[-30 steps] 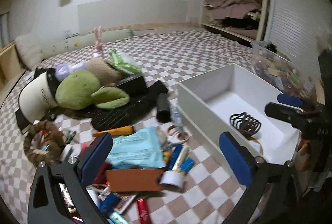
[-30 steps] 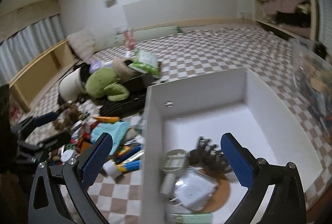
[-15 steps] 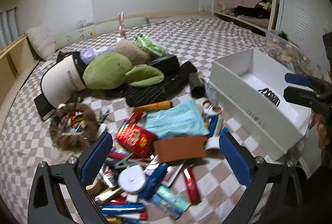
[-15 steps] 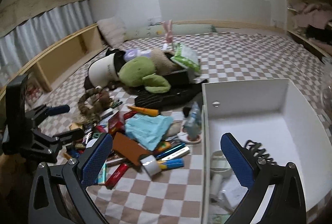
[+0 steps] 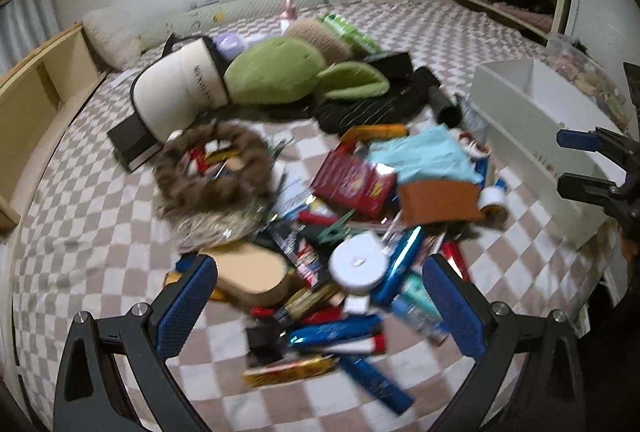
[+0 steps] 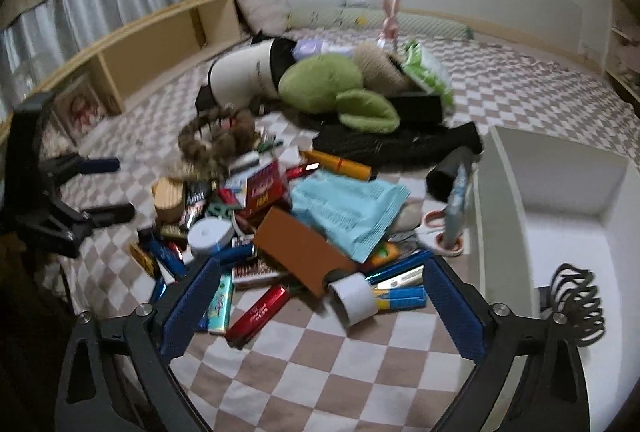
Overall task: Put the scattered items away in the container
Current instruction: 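Withdraw both tools from the box back over the scattered items, then lower the right gripper around the white tape roll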
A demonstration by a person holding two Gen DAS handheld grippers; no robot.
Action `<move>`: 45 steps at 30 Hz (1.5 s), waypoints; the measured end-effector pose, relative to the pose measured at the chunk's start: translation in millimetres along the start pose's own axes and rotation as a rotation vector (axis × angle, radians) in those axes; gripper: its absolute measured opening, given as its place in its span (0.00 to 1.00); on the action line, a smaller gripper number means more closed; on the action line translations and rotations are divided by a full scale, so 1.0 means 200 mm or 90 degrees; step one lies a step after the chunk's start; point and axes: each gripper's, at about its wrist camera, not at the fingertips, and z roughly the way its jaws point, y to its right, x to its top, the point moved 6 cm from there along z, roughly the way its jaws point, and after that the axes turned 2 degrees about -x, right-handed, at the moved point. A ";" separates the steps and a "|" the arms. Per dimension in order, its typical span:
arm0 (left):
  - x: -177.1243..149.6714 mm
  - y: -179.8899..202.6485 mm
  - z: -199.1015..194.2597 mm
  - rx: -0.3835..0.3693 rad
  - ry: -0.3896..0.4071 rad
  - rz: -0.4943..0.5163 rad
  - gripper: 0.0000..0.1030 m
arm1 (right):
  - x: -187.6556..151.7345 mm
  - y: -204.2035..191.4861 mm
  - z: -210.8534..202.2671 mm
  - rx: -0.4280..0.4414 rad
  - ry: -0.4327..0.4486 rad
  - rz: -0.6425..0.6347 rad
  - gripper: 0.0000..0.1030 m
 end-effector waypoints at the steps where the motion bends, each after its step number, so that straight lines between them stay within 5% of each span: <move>1: -0.02 -0.02 0.01 0.001 -0.006 0.000 1.00 | -0.02 -0.01 0.03 0.003 -0.012 -0.005 0.94; 6: -0.13 -0.10 0.04 -0.006 -0.041 0.003 1.00 | -0.07 -0.03 0.16 0.003 -0.045 -0.017 0.93; 12: -0.29 -0.14 0.14 -0.027 -0.093 -0.030 1.00 | -0.14 0.04 0.30 -0.013 -0.101 0.018 0.71; 24: -0.42 -0.11 0.26 -0.070 -0.163 -0.059 1.00 | -0.18 0.08 0.42 -0.035 -0.128 0.004 0.67; 30: -0.47 -0.13 0.28 -0.061 -0.171 -0.062 0.99 | -0.21 0.02 0.43 -0.022 -0.169 -0.044 0.32; 35: -0.48 -0.15 0.29 -0.067 -0.179 -0.077 0.99 | -0.23 -0.02 0.41 -0.042 -0.179 -0.072 0.30; 41: -0.50 -0.16 0.32 -0.063 -0.187 -0.099 0.99 | -0.18 -0.04 0.31 0.031 -0.172 0.026 0.29; 45: -0.50 -0.15 0.33 -0.056 -0.190 -0.099 0.99 | -0.14 -0.04 0.22 0.148 -0.148 0.136 0.29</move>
